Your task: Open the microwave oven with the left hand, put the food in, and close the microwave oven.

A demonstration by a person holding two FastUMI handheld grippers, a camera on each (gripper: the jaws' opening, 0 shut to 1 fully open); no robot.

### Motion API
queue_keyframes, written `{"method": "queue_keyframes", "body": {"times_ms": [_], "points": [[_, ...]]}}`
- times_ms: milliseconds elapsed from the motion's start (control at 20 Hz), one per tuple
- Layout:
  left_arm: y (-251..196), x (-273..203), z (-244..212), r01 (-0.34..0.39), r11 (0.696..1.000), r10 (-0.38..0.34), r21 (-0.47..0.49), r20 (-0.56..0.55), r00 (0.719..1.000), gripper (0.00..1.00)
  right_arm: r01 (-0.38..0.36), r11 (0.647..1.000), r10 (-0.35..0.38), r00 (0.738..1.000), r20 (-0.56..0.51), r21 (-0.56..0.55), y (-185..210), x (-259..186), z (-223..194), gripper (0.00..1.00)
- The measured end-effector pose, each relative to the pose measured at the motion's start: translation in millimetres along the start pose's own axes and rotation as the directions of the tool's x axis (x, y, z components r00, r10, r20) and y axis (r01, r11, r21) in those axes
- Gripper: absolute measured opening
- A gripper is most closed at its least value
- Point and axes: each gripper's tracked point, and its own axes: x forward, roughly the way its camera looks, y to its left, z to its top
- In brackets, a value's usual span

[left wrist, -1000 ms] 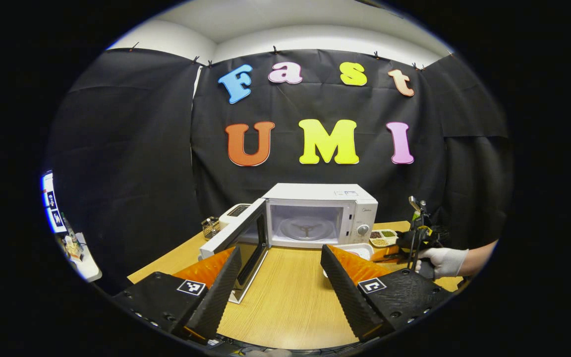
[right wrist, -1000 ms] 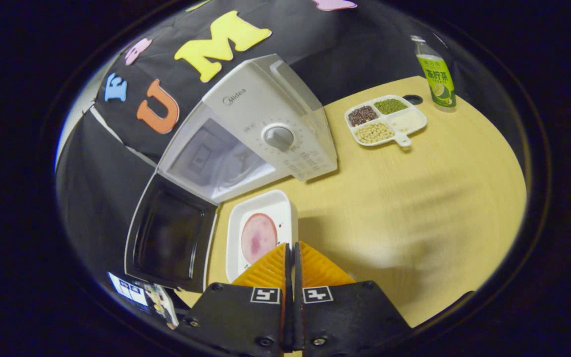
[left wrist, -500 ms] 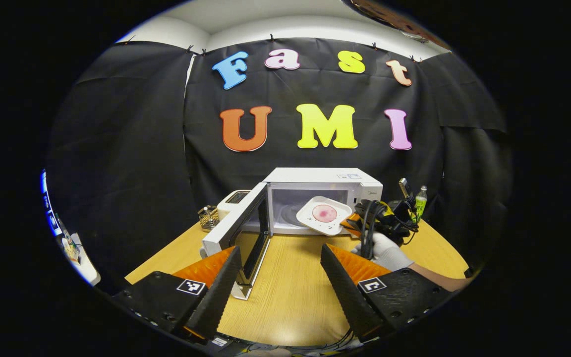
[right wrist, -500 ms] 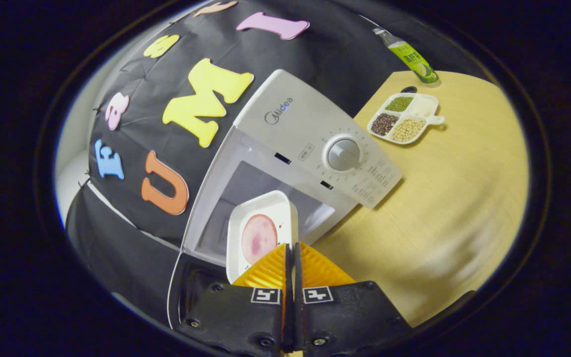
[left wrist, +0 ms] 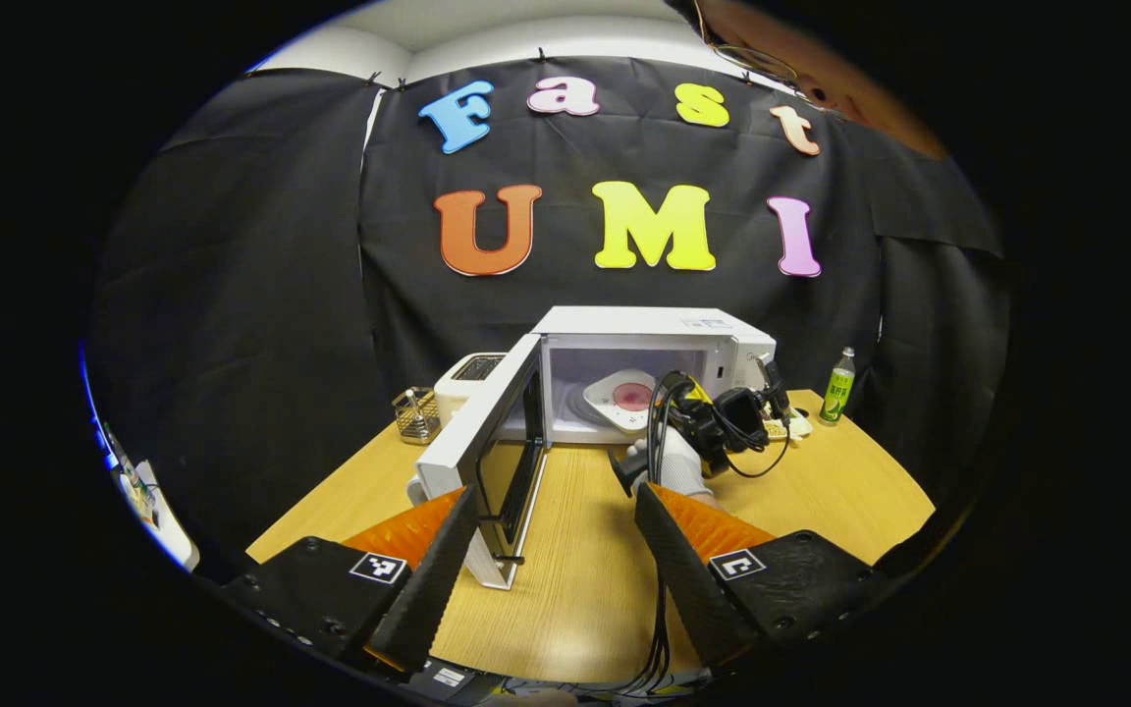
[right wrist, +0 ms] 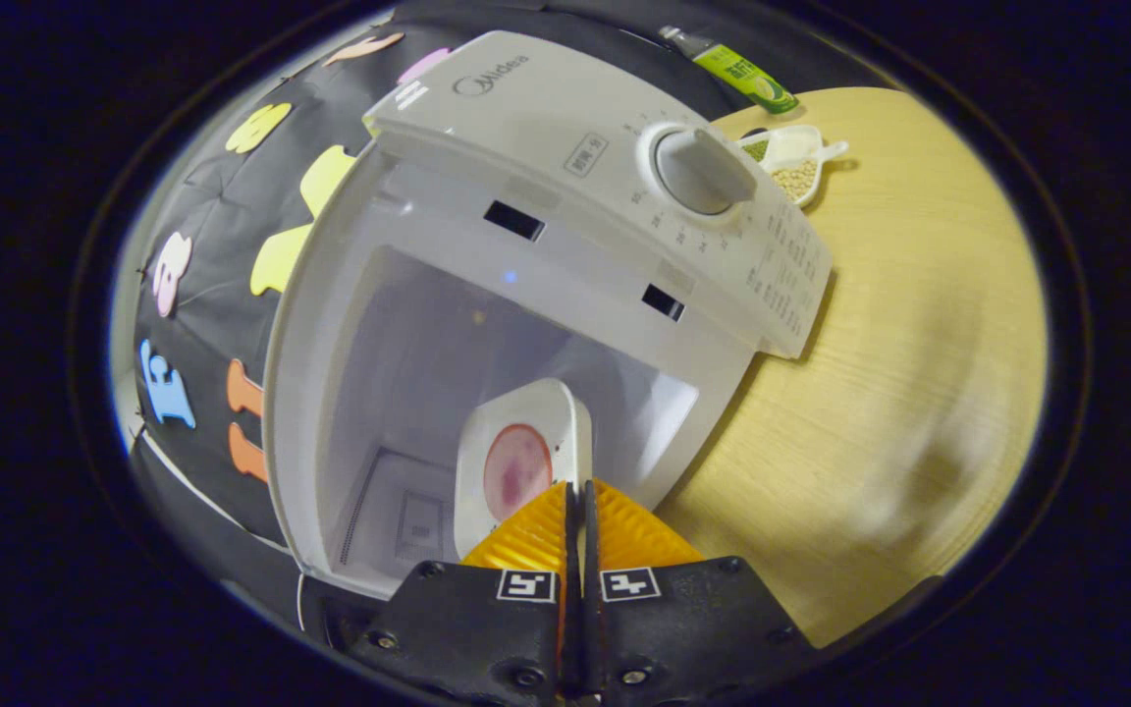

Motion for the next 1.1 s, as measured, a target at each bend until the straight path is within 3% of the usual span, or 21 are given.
{"method": "queue_keyframes", "body": {"times_ms": [300,450,500,600,650,700,800,850,950,1000,1100], "points": [[4,11,6,0.005,1.0,-0.005,0.018,0.008,1.0,0.96,0.027,1.0,-0.027,0.999,0.024,0.006,1,29,-7,0.05],[5,12,8,0.007,1.0,-0.007,0.025,0.011,1.0,0.96,-0.014,0.999,0.013,0.999,0.034,0.043,6,32,-6,0.1],[5,13,8,0.005,1.0,-0.005,0.025,0.014,1.0,0.96,-0.042,0.998,0.04,0.999,0.033,0.04,13,25,-2,0.02],[8,13,9,0.001,1.0,-0.001,0.019,0.018,1.0,0.96,-0.078,0.997,0.078,0.997,0.02,-0.018,21,11,-1,0.16],[9,12,11,-0.002,1.0,0.001,0.017,0.021,1.0,0.96,-0.091,0.993,0.092,0.996,0.017,-0.075,25,0,1,0.46],[10,13,14,-0.005,1.0,0.004,0.017,0.023,1.0,0.96,-0.09,0.987,0.093,0.996,0.016,-0.131,26,-14,5,0.56],[10,10,23,-0.003,1.0,0.002,0.02,0.037,0.999,0.96,-0.106,0.964,0.11,0.994,0.002,-0.245,31,-41,14,0.66],[9,9,28,0.002,1.0,-0.003,0.024,0.046,0.999,0.96,-0.097,0.944,0.098,0.995,-0.013,-0.315,30,-53,19,0.79],[4,5,39,0.01,0.999,-0.013,0.047,0.07,0.997,0.96,-0.104,0.893,0.1,0.994,-0.032,-0.438,32,-83,36,0.89],[1,4,46,0.015,0.998,-0.02,0.059,0.084,0.996,0.96,-0.114,0.863,0.105,0.993,-0.046,-0.492,36,-99,45,1.0],[-2,4,56,0.029,0.997,-0.036,0.065,0.108,0.994,0.96,-0.133,0.774,0.121,0.991,-0.061,-0.619,44,-132,66,1.0]]}}
